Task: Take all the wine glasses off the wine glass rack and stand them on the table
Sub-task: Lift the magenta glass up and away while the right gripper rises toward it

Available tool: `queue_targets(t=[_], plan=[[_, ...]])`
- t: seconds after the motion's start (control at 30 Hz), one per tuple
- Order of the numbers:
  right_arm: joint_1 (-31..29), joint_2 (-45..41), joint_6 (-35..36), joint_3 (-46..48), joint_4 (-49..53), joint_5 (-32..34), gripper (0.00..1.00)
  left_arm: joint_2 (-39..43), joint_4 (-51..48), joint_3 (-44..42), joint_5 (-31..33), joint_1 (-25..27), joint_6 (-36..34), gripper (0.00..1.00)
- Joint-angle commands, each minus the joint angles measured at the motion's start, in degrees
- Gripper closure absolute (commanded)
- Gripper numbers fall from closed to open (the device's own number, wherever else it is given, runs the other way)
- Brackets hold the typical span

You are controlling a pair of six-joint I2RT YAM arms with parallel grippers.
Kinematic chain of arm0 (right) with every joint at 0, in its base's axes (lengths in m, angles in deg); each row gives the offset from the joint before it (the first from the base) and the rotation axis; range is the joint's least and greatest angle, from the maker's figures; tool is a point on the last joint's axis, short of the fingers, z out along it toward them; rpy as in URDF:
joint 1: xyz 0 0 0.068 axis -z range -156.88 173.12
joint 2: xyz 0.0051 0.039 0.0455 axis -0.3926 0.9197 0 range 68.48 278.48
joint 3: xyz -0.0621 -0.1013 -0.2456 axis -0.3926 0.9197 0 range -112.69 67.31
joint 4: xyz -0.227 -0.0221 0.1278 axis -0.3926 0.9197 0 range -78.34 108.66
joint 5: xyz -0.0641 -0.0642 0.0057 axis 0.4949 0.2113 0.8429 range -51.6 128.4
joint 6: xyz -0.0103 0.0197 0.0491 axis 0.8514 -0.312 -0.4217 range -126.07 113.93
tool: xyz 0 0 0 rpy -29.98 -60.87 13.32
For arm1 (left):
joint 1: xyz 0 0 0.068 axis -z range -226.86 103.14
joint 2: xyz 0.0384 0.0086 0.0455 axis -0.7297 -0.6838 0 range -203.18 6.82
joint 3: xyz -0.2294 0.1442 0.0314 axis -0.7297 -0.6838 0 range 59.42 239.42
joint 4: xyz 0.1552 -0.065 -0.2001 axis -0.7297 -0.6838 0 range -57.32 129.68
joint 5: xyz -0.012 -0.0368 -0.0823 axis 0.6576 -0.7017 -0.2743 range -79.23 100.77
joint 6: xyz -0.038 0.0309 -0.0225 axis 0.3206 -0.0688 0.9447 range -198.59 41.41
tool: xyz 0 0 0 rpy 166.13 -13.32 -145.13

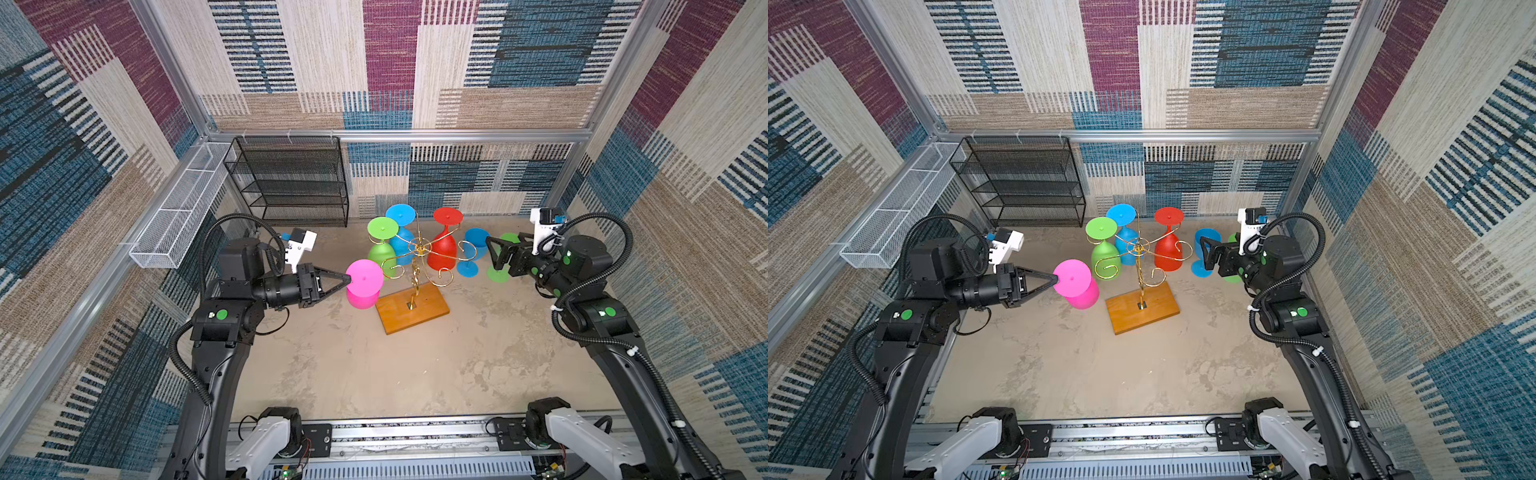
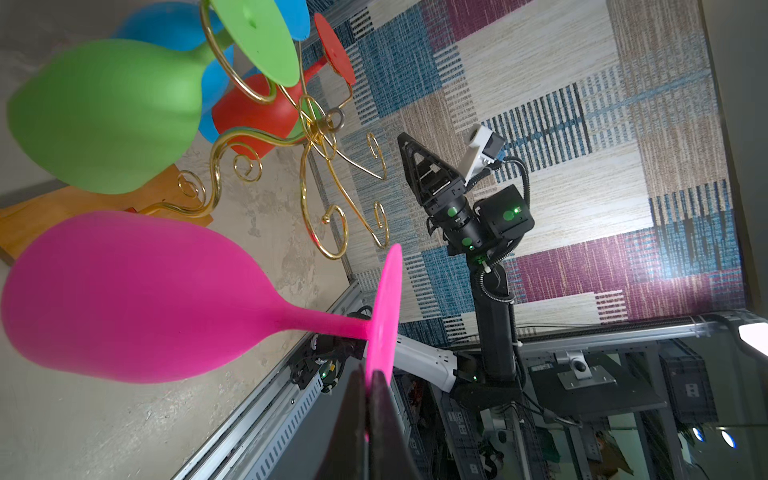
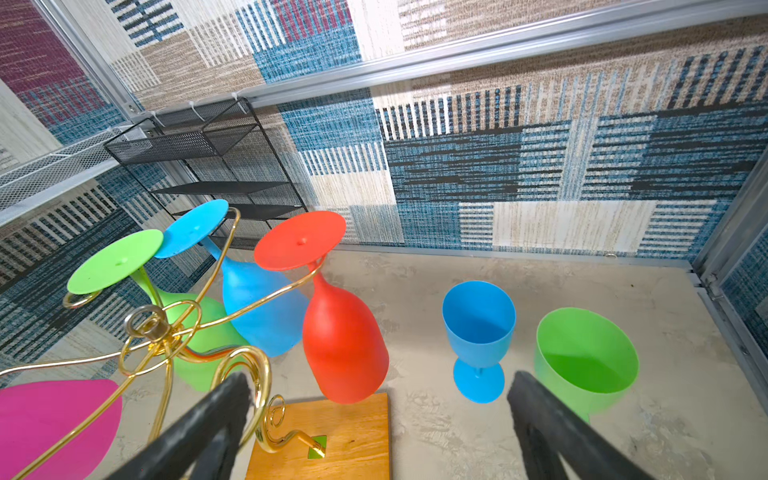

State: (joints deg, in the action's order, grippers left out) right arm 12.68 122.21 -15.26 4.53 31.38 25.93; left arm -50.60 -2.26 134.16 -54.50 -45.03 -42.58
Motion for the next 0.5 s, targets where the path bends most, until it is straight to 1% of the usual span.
queue_targets(t=[0.0,0.13,0.27,0.37,0.47], plan=[[-1.1,-1.0,-0.1,0.5,-4.5,-1.5,0.01,-0.1,-1.9,1.5,-1.6,-1.9,-2.9,1.0],[-4.2,-2.2,0.6,0.6,-7.1,-0.4,0.01,0.1,-3.0,4.5,0.0,-5.7,-4.1,1.0],[-8.2,-2.8,1.8,0.4,-9.2,1.7,0.01,0.3,-0.9,6.8,0.7,-9.3,-2.6,1.0],[-10.9,-3.1,3.2,-0.1,-10.7,2.0,0.01,0.1,2.2,8.1,0.6,-11.7,-0.4,1.0],[-13.8,-2.5,5.0,-1.1,-11.9,1.9,0.01,-0.5,8.1,8.9,-0.5,-13.5,4.0,1.0]])
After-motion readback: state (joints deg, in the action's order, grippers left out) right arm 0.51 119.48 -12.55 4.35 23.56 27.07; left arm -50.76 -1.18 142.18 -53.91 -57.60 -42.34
